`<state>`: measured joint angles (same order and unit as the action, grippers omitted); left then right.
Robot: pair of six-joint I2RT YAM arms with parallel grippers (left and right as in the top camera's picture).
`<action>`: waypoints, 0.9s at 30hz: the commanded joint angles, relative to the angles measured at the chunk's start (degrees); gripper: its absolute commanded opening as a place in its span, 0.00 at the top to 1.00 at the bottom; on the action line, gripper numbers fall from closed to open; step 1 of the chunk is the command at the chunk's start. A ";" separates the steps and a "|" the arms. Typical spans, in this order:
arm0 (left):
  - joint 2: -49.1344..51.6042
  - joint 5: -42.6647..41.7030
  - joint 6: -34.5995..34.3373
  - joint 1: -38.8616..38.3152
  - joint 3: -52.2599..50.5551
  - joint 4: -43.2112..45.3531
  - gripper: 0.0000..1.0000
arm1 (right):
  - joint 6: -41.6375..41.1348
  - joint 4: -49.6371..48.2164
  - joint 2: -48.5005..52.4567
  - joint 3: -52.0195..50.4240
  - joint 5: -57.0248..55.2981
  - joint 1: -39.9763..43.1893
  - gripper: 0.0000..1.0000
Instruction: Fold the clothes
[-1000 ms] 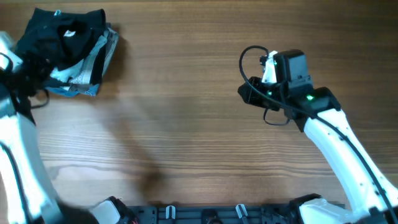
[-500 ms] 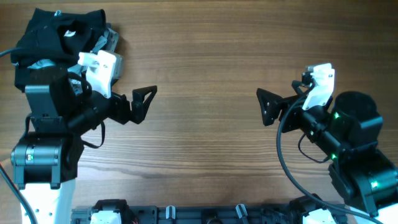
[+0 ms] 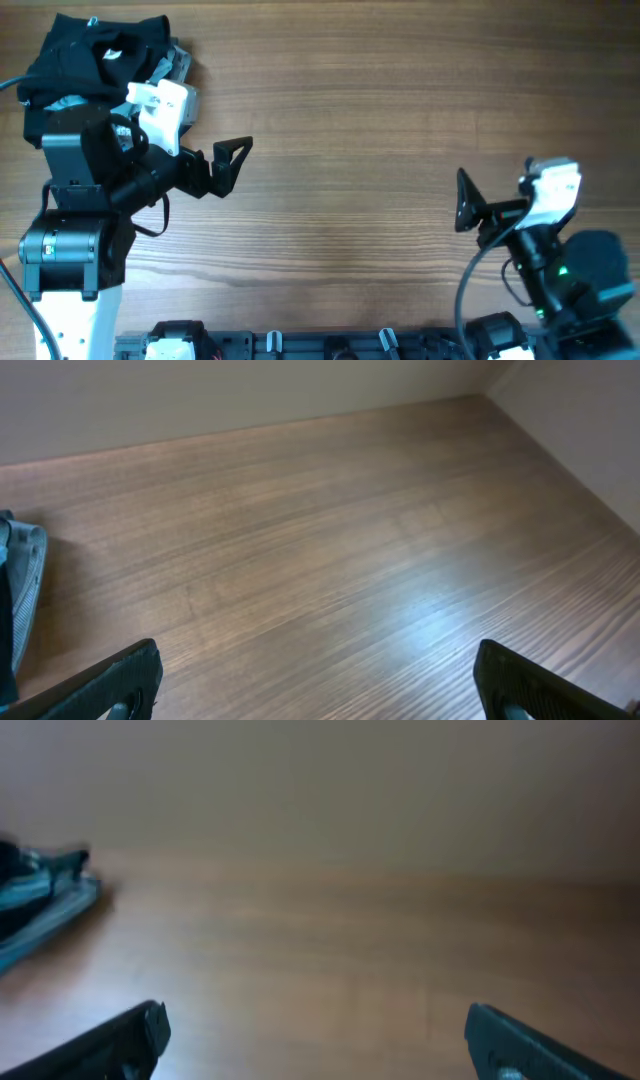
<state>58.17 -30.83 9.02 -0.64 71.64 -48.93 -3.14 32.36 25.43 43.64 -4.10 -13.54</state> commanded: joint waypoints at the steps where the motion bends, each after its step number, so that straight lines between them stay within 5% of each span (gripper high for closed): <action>1: 0.13 0.48 1.27 -0.26 0.48 0.20 0.00 | 0.79 -5.05 -10.99 -15.26 1.66 0.98 0.00; 6: 0.13 0.48 1.27 -0.26 0.48 0.20 0.00 | 0.00 -14.82 -25.16 -32.63 2.84 0.98 0.00; 10: 0.13 0.48 1.27 -0.26 0.48 0.20 0.00 | 0.00 -31.93 -25.27 -42.82 2.86 0.98 0.00; 13: 0.13 0.48 1.27 -0.26 0.48 0.20 0.00 | -0.20 -35.54 -25.27 -43.36 3.30 0.98 0.01; 27: 0.13 0.48 1.27 -0.26 0.48 0.20 0.00 | -0.22 -32.89 -24.13 -43.34 3.28 0.98 0.00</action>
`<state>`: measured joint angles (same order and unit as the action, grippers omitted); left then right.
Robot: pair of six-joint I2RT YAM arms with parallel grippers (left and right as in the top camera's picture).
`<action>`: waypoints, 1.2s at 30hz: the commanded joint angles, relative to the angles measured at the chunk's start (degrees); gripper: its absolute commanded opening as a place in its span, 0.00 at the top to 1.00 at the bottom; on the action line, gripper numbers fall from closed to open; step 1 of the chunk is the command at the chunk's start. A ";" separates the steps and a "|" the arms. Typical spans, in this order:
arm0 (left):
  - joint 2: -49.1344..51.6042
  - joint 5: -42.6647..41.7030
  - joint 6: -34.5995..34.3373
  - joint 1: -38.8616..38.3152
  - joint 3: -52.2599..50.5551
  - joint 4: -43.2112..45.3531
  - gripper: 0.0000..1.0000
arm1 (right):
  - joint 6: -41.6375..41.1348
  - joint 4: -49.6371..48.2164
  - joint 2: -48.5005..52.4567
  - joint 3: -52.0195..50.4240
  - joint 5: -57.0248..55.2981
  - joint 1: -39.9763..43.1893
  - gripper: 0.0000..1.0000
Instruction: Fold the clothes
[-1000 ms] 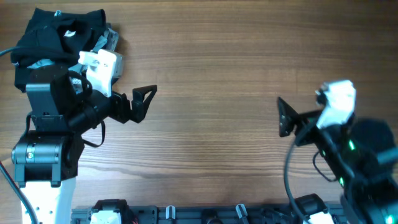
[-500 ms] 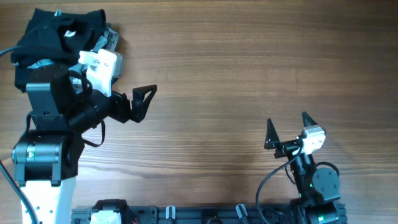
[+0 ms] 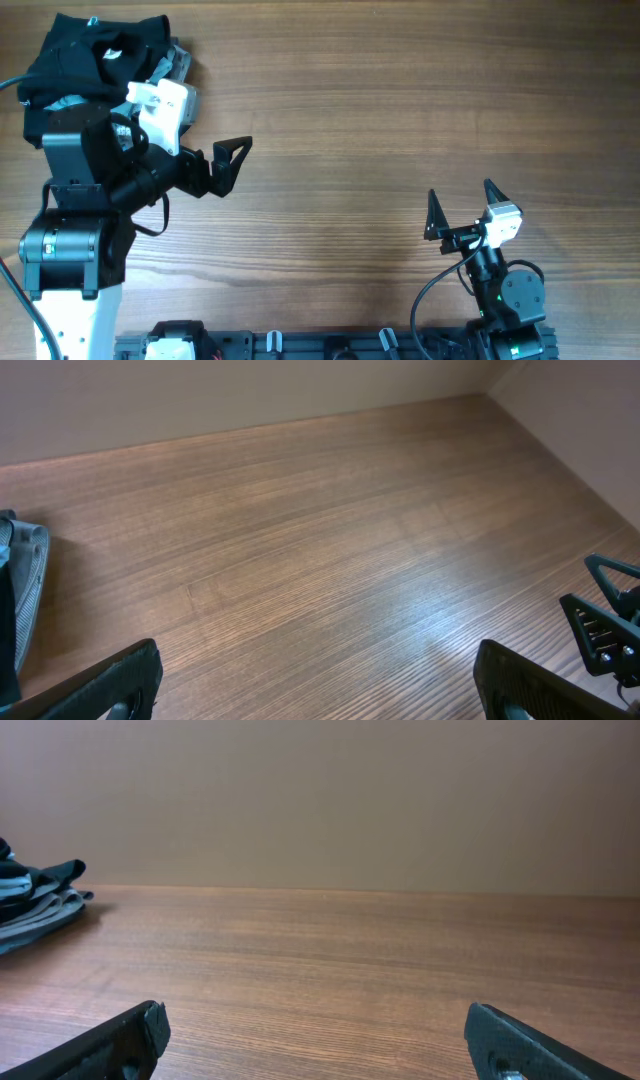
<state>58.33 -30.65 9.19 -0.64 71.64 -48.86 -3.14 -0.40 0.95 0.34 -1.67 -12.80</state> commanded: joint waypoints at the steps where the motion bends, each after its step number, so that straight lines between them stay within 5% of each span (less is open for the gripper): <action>1: -0.02 0.31 1.09 -0.26 0.48 0.13 0.00 | -0.22 -0.13 0.35 -0.04 0.85 0.24 0.00; 8: -5.22 2.08 1.33 1.16 -2.49 1.66 0.00 | -0.24 -0.13 0.35 -0.04 0.85 0.24 0.00; 12: -18.73 2.08 1.31 1.18 -22.12 24.79 0.00 | -0.22 -0.13 0.35 -0.04 0.85 0.24 0.00; 20: -56.85 3.76 -2.19 5.16 -48.30 33.86 0.01 | -0.22 -0.13 0.35 -0.02 0.85 0.24 0.00; 29: -58.14 3.50 -3.28 3.37 -69.64 56.15 0.00 | -0.24 -0.13 0.35 -0.04 0.85 0.24 0.00; 36: -57.94 3.52 -3.26 3.26 -71.30 46.47 0.00 | -0.24 -0.13 0.35 -0.04 0.85 0.24 0.00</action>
